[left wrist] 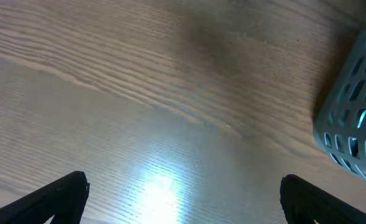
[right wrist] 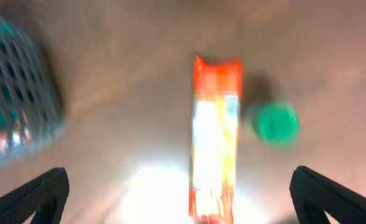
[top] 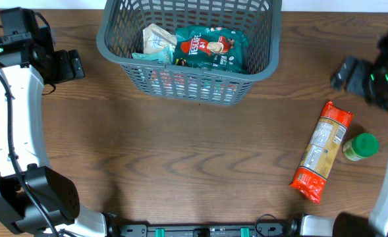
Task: Pack container
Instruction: 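Lower the right gripper onto the orange-capped spaghetti package, then grasp the spaghetti package with the right gripper and lift it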
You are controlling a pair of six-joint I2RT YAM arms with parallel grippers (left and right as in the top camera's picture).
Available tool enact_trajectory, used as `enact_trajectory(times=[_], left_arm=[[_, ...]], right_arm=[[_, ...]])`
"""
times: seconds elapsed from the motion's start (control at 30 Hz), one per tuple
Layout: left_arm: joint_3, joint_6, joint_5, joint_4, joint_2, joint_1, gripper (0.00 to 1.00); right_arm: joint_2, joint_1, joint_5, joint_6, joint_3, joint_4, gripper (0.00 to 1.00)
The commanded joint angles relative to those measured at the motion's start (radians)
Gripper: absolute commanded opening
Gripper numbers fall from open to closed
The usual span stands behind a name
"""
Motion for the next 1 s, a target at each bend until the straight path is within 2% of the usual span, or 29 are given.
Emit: enact_trajectory(times=[0.0, 0.07, 0.2, 0.4, 0.6, 0.73, 0.97], left_arm=[[-0.002, 0.017, 0.003, -0.002, 0.0, -0.002, 0.99], [-0.002, 0.017, 0.003, -0.002, 0.0, -0.002, 0.99], [-0.002, 0.017, 0.003, -0.002, 0.0, -0.002, 0.98], [-0.002, 0.017, 0.003, -0.002, 0.0, -0.002, 0.98], [-0.002, 0.016, 0.003, -0.002, 0.0, -0.002, 0.99], [-0.002, 0.016, 0.003, -0.002, 0.0, -0.002, 0.99], [-0.002, 0.016, 0.003, -0.003, 0.0, -0.002, 0.99]], right_arm=[[-0.041, -0.009, 0.023, 0.122, 0.006, -0.104, 0.99], [-0.066, -0.009, 0.023, 0.177, 0.005, -0.164, 0.99], [-0.151, -0.008, -0.022, 0.225, -0.07, -0.163, 0.99], [-0.269, -0.009, 0.17, 0.339, -0.279, -0.13, 0.99], [-0.29, -0.009, 0.172, 0.338, -0.577, 0.069, 0.99], [-0.267, -0.01, 0.172, 0.285, -0.775, 0.261, 0.99], [-0.228, -0.014, 0.172, 0.246, -0.953, 0.489, 0.99]])
